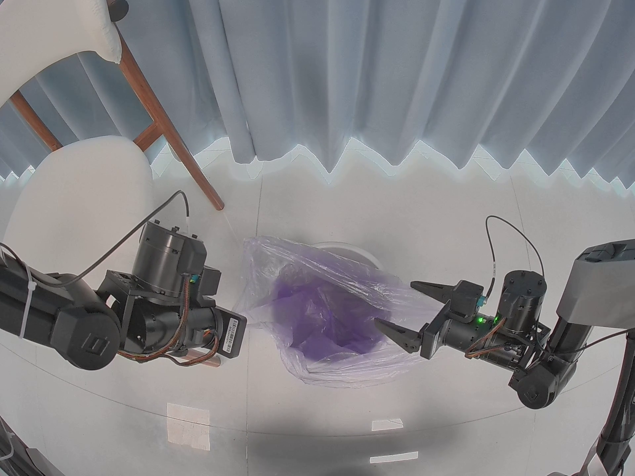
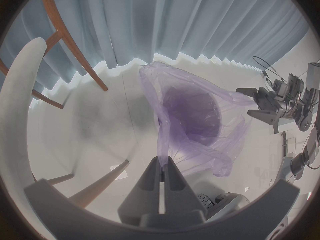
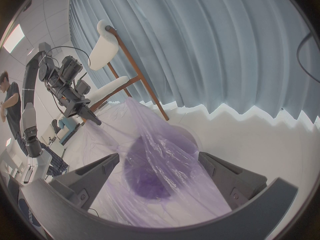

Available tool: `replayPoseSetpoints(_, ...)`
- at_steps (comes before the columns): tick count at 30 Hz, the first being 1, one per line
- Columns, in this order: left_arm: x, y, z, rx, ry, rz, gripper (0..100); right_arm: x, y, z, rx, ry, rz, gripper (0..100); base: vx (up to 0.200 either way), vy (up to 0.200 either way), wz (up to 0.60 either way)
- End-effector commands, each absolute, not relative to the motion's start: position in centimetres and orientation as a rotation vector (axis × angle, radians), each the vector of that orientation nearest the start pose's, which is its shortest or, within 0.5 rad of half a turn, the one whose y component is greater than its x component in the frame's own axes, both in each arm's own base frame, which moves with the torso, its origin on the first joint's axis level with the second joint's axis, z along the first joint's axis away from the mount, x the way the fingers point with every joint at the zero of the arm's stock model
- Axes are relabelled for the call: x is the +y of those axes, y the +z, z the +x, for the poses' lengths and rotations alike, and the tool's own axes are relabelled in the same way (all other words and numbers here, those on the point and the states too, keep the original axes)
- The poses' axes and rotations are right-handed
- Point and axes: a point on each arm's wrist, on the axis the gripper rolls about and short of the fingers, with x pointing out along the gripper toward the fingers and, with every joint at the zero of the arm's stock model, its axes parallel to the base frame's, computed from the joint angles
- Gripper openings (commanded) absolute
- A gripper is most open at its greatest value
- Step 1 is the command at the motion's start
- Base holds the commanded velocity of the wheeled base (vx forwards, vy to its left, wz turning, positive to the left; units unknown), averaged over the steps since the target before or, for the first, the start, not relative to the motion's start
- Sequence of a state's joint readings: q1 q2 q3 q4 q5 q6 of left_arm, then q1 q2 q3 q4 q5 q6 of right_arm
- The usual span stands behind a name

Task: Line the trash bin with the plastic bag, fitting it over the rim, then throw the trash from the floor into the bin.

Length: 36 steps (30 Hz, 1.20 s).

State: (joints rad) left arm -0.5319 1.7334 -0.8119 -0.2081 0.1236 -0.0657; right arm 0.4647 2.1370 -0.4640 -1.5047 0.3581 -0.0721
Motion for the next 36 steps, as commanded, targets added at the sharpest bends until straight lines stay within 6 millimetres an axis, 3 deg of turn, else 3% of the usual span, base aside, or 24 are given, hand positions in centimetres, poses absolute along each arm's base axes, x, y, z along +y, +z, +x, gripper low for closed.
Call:
replayPoseSetpoints(1, -14.6, 13.4, 25.3, 0.696, -0.367, 0.169, 0, 15.6, 4.4, 27.9, 0.176, 0.851, -0.081, 100, 0.000, 0.000, 0.00)
replayPoseSetpoints(8, -14.7, 13.5, 25.3, 0.692, -0.371, 0.176, 0, 16.1, 3.4, 29.1, 0.181, 0.838, -0.077, 100, 0.000, 0.000, 0.00)
replayPoseSetpoints(16, -15.2, 13.6, 25.0, 0.686, -0.392, 0.183, 0, 15.3, 3.4, 32.8, 0.105, 0.718, -0.080, 100, 0.000, 0.000, 0.00)
replayPoseSetpoints(27, -15.4, 13.8, 25.1, 0.678, -0.397, 0.182, 0, 15.3, 3.3, 33.0, 0.070, 0.721, -0.156, 100, 0.000, 0.000, 0.00)
replayPoseSetpoints(34, -15.4, 13.7, 25.1, 0.681, -0.395, 0.182, 0, 16.1, 3.3, 35.2, 0.015, 0.710, -0.142, 100, 0.000, 0.000, 0.00)
replayPoseSetpoints(35, -15.4, 13.7, 25.1, 0.682, -0.394, 0.183, 0, 16.2, 3.4, 35.4, 0.006, 0.708, -0.140, 0, 0.000, 0.000, 0.00)
replayPoseSetpoints(36, -15.4, 13.7, 25.1, 0.681, -0.394, 0.183, 0, 16.2, 3.5, 35.6, -0.001, 0.708, -0.137, 0, 0.000, 0.000, 0.00)
